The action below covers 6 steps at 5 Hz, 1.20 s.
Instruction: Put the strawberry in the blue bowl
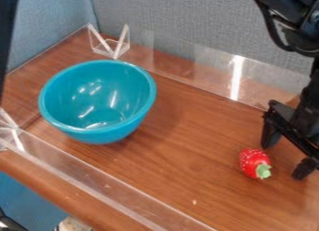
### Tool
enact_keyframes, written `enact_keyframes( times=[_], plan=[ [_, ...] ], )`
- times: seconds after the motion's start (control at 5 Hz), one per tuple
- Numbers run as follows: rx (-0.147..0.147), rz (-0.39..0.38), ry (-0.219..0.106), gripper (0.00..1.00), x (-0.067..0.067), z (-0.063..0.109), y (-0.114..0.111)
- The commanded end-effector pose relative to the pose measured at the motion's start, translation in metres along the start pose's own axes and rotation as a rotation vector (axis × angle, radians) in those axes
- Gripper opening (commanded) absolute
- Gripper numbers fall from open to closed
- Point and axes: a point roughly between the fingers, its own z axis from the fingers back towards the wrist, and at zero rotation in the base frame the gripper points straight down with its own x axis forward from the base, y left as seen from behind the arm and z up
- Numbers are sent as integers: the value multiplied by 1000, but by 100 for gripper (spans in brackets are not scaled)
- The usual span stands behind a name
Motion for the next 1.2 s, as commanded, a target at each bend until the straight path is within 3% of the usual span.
enact_keyframes(
  times=[0.0,0.2,0.4,0.6,0.8,1.0],
  plan=[
    [6,29,12,100,-3,-3,-8],
    [10,21,21,0,1,3,-11],
    [16,15,22,100,4,10,-10],
    [30,13,23,0,5,12,-3],
    [42,12,28,0,5,12,4],
    [66,70,31,0,0,31,3]
  ],
)
